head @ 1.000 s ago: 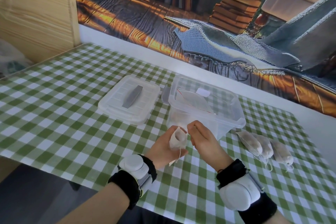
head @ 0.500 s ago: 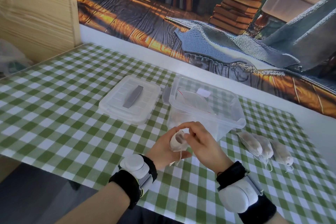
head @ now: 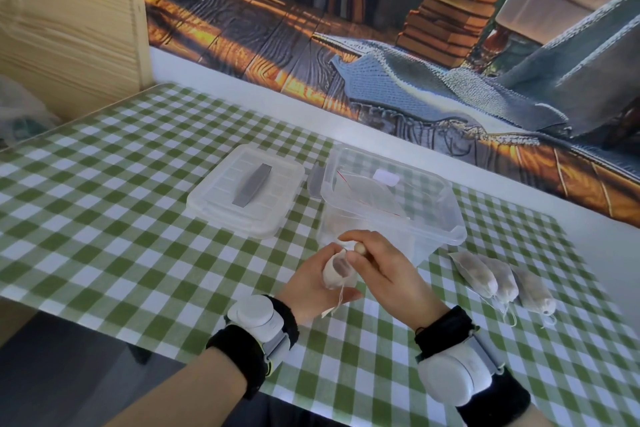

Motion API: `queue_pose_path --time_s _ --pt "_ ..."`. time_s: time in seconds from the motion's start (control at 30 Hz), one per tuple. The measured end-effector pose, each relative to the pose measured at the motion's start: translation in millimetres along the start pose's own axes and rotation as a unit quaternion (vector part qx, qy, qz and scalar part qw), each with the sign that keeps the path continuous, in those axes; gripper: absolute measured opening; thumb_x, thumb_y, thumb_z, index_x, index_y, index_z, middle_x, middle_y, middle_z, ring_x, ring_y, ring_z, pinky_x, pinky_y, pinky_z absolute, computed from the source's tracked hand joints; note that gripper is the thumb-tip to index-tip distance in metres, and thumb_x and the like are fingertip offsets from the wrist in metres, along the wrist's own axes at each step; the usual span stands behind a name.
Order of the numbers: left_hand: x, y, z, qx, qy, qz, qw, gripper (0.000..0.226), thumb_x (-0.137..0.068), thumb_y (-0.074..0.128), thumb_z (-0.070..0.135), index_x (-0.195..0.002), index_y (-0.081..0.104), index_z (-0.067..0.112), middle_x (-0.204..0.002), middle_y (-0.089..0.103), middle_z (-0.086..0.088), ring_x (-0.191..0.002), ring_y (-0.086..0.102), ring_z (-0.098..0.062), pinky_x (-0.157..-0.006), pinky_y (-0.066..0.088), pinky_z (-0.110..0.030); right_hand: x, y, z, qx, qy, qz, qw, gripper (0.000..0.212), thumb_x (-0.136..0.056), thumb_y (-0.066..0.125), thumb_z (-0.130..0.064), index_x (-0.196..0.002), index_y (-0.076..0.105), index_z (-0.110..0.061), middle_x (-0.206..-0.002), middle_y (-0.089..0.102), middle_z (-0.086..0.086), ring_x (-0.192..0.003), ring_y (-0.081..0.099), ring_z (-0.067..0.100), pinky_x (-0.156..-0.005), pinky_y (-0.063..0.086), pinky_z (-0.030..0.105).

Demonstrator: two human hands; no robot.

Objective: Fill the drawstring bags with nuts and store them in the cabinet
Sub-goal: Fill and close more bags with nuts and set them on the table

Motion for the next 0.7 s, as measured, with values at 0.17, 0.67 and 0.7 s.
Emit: queue_pose_path --time_s 0.17,0.67,0.7 --pt "0.9 2.5 4.6 0.025 0.006 -0.007 1.0 0.045 -0.076 0.078 0.008 -0.114 0.056 0.017 -0.1 0.067 -0.007 -0.091 0.066 -0.015 -0.073 0.053 -0.017 0.3 12.9 2.8 0.088 0.017 -0.045 0.995 0.037 -0.095 0.048 -0.035 -0.132 0.045 -0.038 -0.091 0.038 -0.019 -0.078 0.047 -0.006 -0.075 0.042 0.012" --pt "-2.9 -0.2 -6.3 -0.007 -0.011 -0.006 1.0 0.049 -0.072 0.077 0.023 -0.113 0.052 0.031 -0.1 0.063 -0.002 -0.093 0.062 -0.014 -0.087 0.053 -0.036 6.8 -7.2 -8.2 -0.302 -0.014 0.079 0.95 0.032 -0.089 0.046 0.01 -0.109 0.053 -0.014 -0.095 0.06 0.004 -0.091 0.061 0.02 -0.086 0.051 0.028" --pt "-3.1 0.7 -5.9 -0.004 -0.009 -0.009 1.0 0.055 -0.073 0.077 0.023 -0.118 0.05 0.037 -0.101 0.063 0.003 -0.094 0.061 -0.008 -0.089 0.053 -0.034 7.4 -4.8 -7.0 -0.296 -0.011 0.079 0.952 0.03 -0.088 0.048 0.005 -0.109 0.054 -0.016 -0.096 0.062 0.002 -0.093 0.061 0.024 -0.088 0.051 0.031"
Point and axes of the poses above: each hand's wrist, its own x-axis away from the middle knuckle, its own y-axis out of the palm, z = x × y, the point moved 10 cm from there along -x, towards the middle knuckle
